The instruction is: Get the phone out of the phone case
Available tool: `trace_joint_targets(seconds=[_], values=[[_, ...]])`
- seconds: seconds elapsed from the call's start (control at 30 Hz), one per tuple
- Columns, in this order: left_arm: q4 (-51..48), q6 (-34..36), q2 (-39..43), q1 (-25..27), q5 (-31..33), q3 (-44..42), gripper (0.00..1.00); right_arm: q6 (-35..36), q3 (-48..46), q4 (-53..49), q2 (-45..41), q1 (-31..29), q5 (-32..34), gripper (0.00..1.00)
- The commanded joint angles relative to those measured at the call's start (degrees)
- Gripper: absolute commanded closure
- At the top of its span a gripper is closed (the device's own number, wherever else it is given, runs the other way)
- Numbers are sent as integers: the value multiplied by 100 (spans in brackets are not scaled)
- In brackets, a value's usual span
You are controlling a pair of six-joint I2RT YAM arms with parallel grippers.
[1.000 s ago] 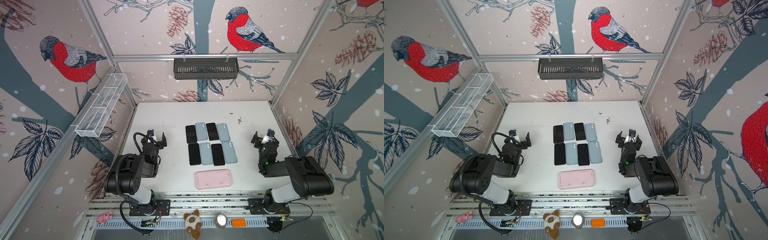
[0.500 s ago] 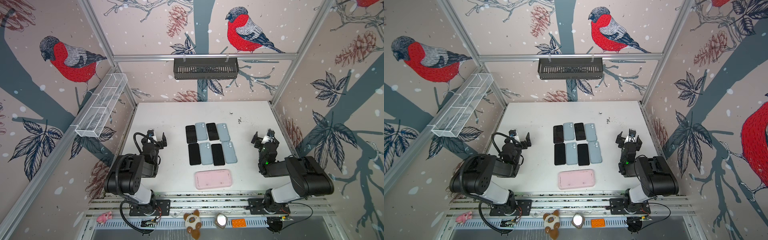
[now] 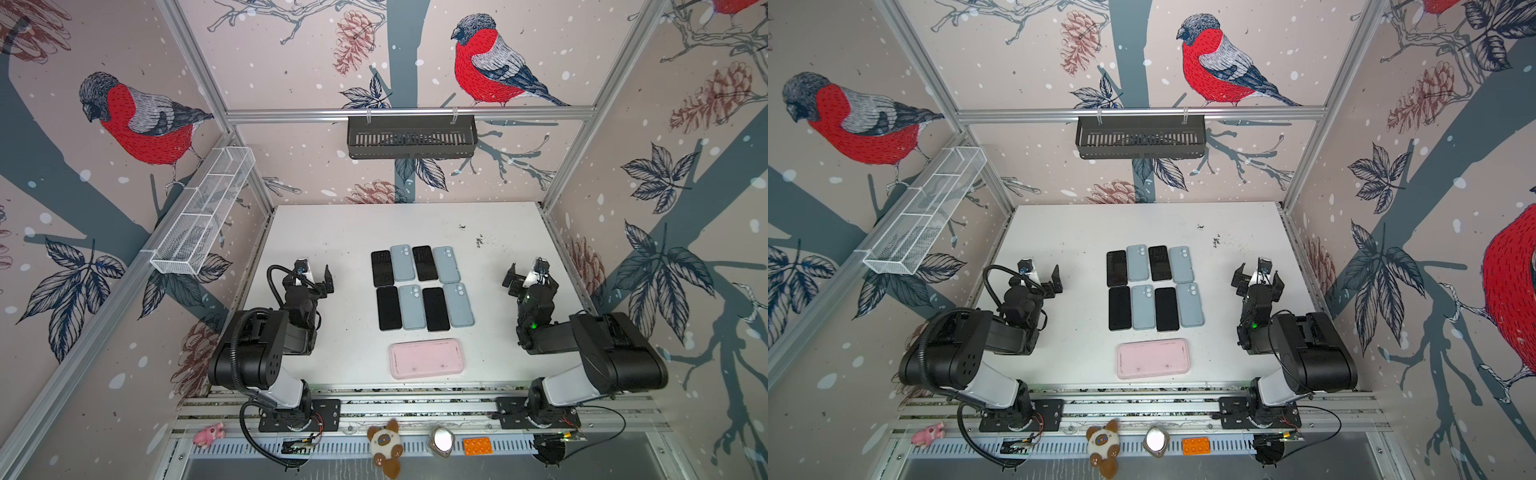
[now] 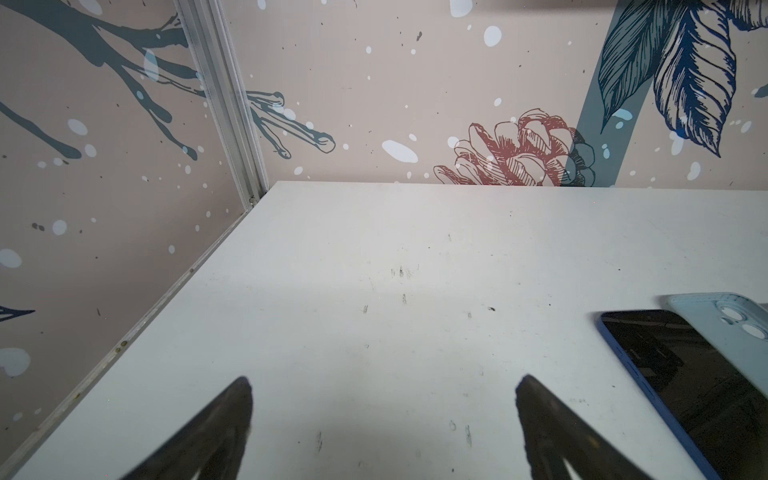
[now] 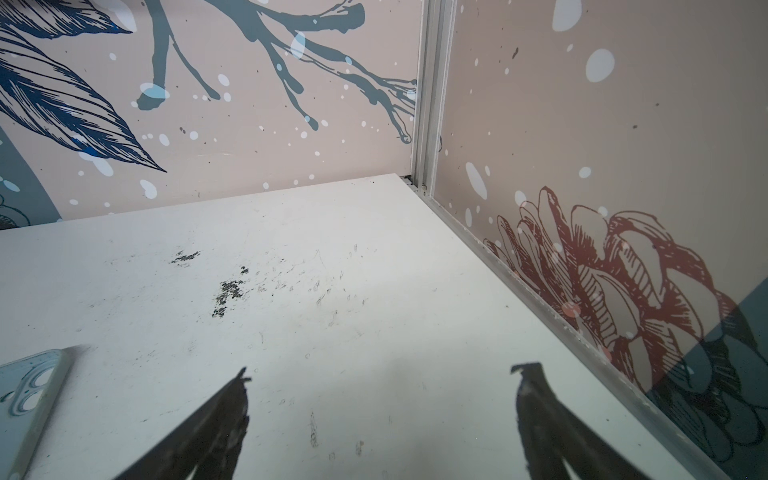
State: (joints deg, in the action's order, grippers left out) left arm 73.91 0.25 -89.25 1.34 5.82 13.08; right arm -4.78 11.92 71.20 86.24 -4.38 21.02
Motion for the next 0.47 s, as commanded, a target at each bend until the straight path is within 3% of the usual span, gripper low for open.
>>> trace_joint_targets(seconds=[0.0, 0.43], values=[[108, -25, 22, -4, -55, 9, 3, -67, 16, 74, -2, 1, 70, 1], [107, -19, 20, -9, -54, 15, 3, -84, 77, -23, 17, 52, -48, 1]])
